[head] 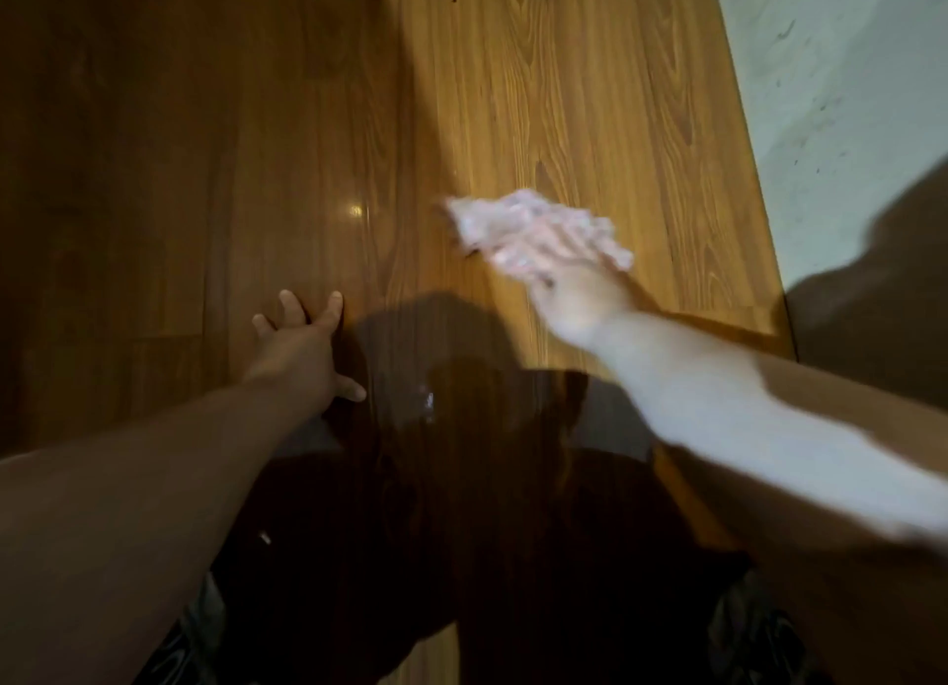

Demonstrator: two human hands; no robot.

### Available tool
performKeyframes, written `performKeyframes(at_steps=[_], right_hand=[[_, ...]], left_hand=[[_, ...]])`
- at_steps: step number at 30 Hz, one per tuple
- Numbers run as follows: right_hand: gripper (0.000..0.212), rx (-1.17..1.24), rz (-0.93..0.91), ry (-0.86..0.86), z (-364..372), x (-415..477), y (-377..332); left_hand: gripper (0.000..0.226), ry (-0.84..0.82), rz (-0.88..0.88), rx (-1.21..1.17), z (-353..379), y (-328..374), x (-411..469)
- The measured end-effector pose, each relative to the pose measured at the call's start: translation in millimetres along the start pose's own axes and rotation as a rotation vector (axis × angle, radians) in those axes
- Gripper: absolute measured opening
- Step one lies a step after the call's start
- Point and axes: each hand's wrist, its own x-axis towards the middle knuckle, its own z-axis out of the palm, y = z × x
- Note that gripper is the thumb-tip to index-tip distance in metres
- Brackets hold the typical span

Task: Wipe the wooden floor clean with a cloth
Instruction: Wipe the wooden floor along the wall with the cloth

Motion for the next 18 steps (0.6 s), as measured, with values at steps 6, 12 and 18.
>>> performKeyframes(at_steps=[6, 12, 18], right_hand=[[0.058, 0.130, 0.885, -0.012, -43.9, 8.2, 109.7], [0.062, 0.022, 0.433, -0.074, -21.8, 18.8, -4.4], [0.045, 0.039, -0.124, -0.134, -6.3, 15.6, -43.0]], left_hand=[[0.119, 0.012, 0.033, 0.008, 0.9, -1.5, -2.1], [0.119, -0.019, 0.026, 0.044, -3.3, 2.9, -3.3], [0.119, -0.026, -0.004, 0.013, -4.2, 3.9, -6.2]])
